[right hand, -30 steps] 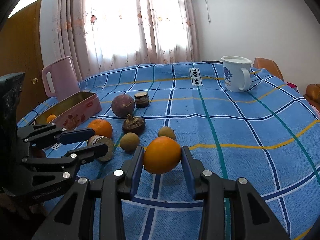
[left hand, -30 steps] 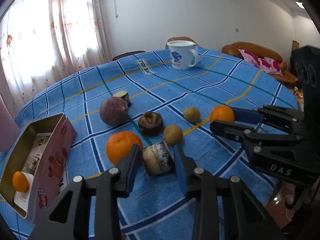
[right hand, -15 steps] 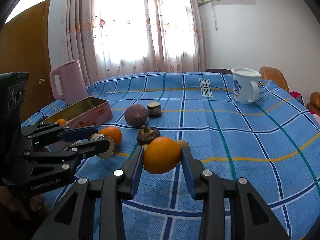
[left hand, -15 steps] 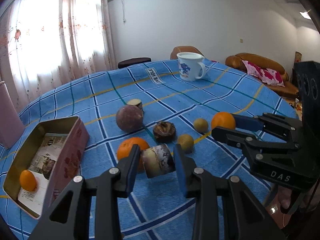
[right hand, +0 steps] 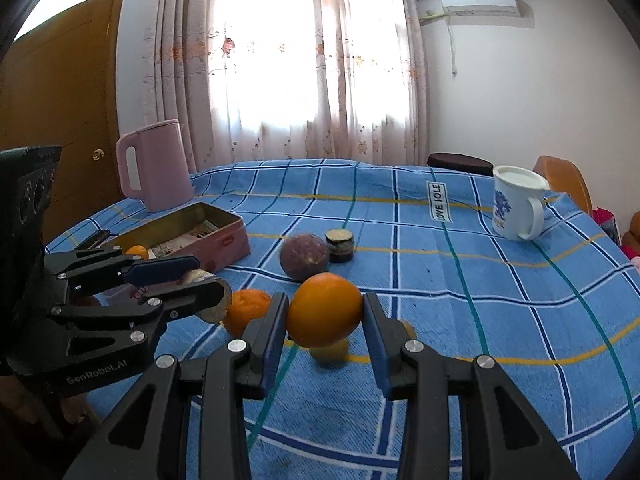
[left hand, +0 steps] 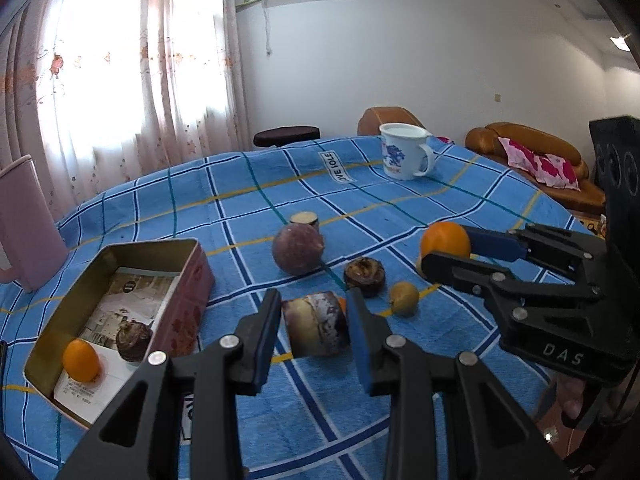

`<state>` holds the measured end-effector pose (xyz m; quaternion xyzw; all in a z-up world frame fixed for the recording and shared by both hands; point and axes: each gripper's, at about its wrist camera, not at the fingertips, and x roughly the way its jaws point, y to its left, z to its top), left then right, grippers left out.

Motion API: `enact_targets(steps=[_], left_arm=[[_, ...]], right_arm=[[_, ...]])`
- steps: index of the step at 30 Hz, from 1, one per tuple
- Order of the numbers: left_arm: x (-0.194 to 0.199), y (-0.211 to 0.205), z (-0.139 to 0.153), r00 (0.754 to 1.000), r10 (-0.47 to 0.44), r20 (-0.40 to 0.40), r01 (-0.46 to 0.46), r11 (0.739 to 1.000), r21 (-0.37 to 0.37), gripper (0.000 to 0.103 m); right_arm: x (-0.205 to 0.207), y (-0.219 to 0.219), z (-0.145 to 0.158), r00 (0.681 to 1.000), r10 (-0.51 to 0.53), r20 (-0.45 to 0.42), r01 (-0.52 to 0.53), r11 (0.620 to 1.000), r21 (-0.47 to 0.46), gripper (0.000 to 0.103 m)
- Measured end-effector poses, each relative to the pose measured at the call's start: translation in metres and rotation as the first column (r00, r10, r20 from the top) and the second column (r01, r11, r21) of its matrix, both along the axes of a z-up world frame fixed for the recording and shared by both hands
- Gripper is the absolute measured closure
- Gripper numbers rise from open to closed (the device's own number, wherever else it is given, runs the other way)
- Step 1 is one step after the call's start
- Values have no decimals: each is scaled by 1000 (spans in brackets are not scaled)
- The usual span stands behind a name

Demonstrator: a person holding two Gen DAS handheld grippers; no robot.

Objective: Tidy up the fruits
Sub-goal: 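Carry the can with the left tool while the right tool carries the orange over the tin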

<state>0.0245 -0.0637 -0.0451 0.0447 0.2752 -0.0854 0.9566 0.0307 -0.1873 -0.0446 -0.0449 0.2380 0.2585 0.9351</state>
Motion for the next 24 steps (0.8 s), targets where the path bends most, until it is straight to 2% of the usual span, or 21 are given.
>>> enact_targets(steps=[24], left_arm=[[-7, 59, 26, 989, 124, 86, -121, 992, -37, 68]], right_arm=[[11, 56, 44, 988, 119, 97, -115, 992, -48, 64]])
